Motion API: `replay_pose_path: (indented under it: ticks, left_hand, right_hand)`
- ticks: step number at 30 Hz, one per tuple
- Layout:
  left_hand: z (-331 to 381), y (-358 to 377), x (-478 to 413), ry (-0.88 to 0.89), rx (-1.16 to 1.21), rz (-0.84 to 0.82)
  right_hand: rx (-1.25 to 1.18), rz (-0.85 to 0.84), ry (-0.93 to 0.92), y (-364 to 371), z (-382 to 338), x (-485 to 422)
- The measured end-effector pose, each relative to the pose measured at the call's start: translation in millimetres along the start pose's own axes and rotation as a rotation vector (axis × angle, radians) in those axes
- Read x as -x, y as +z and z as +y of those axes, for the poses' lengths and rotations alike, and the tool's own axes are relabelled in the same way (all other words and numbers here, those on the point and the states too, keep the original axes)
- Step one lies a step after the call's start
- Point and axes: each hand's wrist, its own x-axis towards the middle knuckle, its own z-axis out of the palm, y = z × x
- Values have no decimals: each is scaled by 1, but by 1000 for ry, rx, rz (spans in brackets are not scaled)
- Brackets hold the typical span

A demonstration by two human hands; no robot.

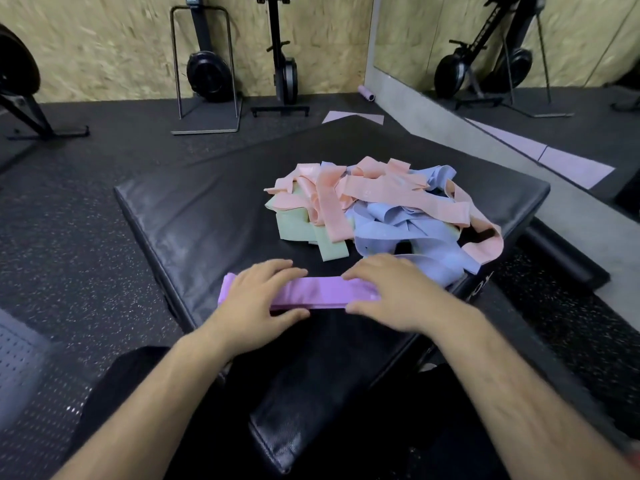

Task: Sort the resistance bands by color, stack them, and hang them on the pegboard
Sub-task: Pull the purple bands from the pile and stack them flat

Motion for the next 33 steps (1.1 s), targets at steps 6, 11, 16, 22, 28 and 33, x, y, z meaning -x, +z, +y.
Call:
replay_pose_path:
  ticks: [6,11,16,22,28,33]
  left_hand:
    - [-2,29,3,-7,29,68]
    - [-2,34,-2,55,5,110]
    - [-10,37,-2,-2,84,93]
    - [0,28,-6,-15,94,113]
    - [8,29,-16,-75,40,120]
    - [10,21,-22,-117,-32,14]
  right_hand:
    - [-141,157,58,29,7,23]
    - [-34,109,9,38,6,13]
    - [-64,146,51,33,27,13]
    - [-44,219,57,29,18,7]
    - [3,147,85,38,-5,-8]
    - [15,94,103,37,-7,-13]
